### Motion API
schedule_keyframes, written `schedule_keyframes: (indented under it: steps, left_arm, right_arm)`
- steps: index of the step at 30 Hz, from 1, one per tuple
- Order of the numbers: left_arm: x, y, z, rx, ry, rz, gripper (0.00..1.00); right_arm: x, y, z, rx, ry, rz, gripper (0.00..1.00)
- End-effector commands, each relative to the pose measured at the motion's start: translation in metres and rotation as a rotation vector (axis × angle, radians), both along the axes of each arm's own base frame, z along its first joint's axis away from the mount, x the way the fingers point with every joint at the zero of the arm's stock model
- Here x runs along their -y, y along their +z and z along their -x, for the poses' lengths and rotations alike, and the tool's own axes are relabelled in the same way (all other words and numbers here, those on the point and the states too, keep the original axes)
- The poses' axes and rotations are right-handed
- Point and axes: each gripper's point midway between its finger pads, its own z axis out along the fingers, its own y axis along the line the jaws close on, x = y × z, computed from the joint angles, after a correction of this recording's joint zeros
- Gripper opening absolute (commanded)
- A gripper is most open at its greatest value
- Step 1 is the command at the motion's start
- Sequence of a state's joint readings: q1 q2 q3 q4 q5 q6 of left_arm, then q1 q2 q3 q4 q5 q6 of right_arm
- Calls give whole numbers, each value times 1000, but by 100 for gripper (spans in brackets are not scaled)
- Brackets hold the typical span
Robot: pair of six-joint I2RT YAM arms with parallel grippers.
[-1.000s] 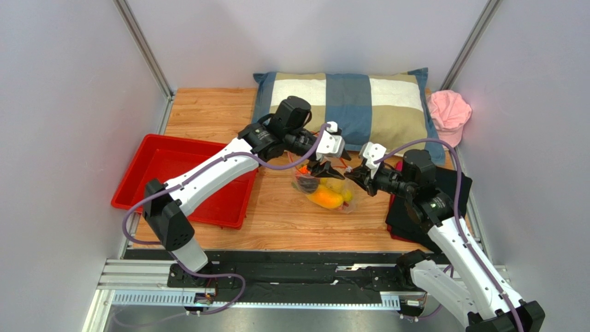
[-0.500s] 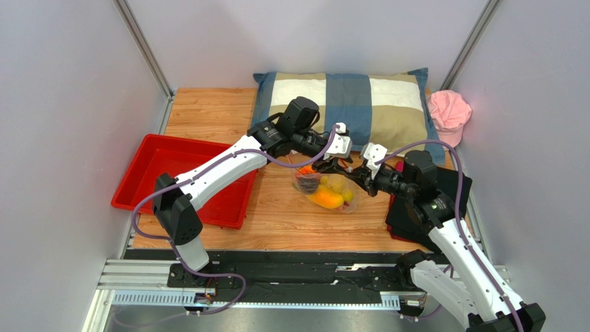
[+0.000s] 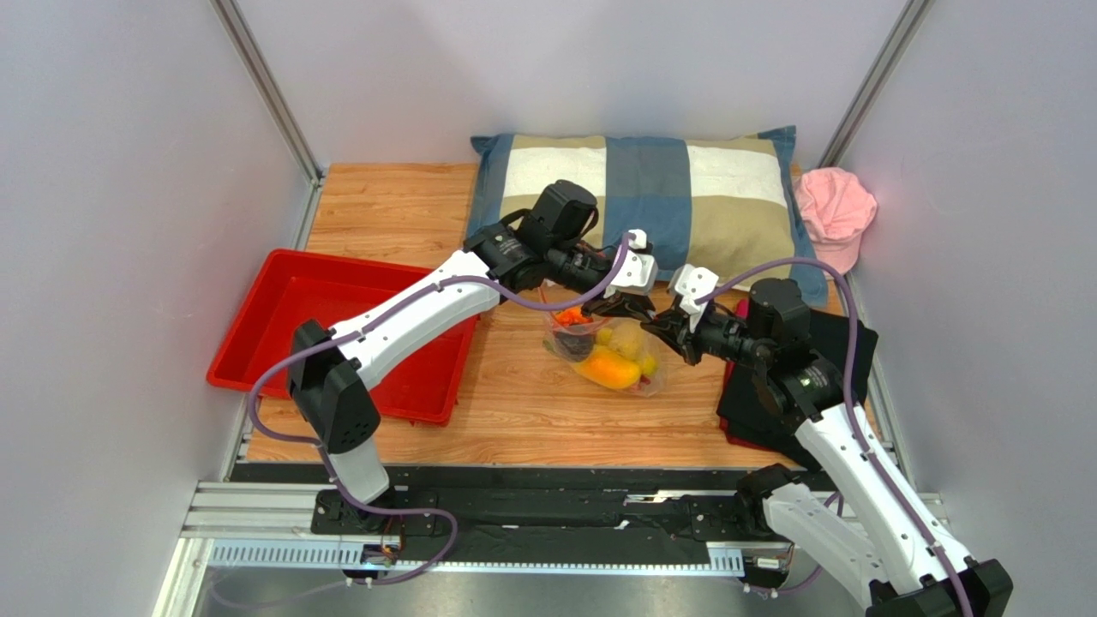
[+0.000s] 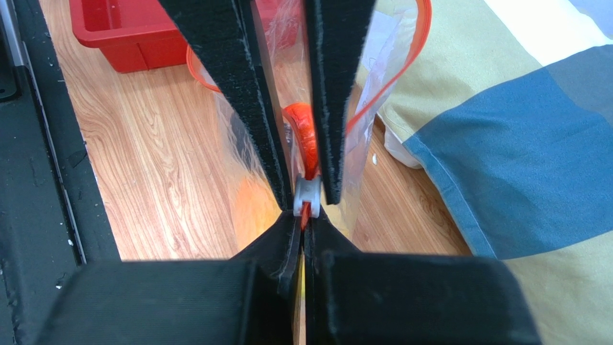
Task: Place the food in the zip-top bag and seal the zipper
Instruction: Zip the zipper food storage bag at the center of the board.
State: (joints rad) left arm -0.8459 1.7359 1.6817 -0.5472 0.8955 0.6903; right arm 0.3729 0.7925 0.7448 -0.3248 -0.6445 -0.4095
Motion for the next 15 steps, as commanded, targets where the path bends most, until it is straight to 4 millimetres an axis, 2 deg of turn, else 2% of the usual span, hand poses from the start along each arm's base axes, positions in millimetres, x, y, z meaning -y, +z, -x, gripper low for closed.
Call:
schedule_keyframes:
  steps: [1,7,15]
  left_arm:
    - [5,7,-2,41,-16,10,17]
    - [-8,-1,-18,45,21,-26,5]
    - [-32,-19,-43,58,73,-111,3]
  right_arm:
    - [-3,13,0,65,21,-13,0]
    - [1,11,0,64,3,3,0]
    - [13,15,-1,89,-71,-2,0]
